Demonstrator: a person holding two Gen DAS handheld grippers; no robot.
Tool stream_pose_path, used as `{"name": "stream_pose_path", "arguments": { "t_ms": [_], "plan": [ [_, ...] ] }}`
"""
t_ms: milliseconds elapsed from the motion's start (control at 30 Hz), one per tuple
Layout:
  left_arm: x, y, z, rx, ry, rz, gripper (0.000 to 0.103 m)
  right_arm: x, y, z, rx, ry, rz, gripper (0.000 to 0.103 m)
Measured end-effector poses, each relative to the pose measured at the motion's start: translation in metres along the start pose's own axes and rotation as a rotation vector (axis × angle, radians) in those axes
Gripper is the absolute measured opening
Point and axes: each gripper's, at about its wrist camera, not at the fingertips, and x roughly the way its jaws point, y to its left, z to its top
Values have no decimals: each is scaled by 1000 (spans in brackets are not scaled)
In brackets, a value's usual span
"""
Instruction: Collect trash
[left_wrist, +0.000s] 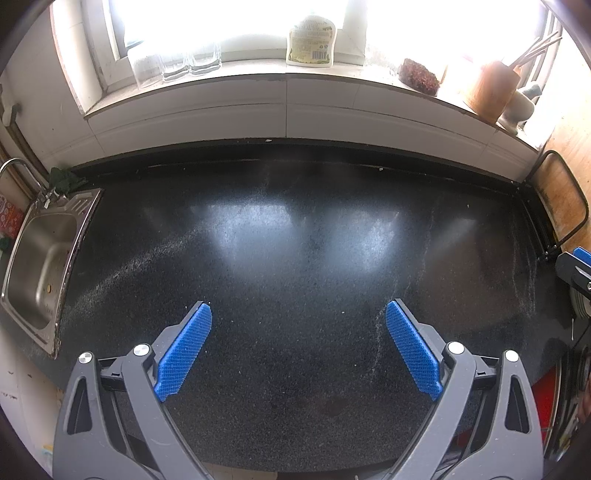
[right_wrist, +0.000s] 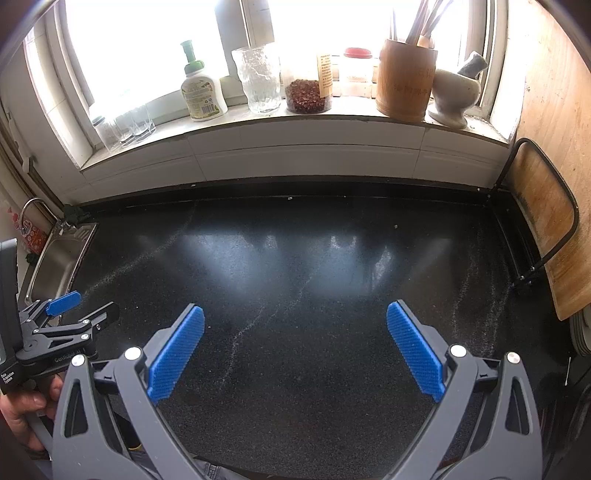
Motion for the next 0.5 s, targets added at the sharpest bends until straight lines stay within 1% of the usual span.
{"name": "stream_pose_path", "arguments": {
  "t_ms": [200,400,500],
  "plan": [
    [0,0,0,-2,0,-1,93,2,-1,2,-3,2,3,96],
    [1,0,0,6,-1,16,93,2,-1,2,-5,3,2,96],
    [0,1,0,9,3,9,93,2,-1,2,-5,3,2,96]
  ]
}}
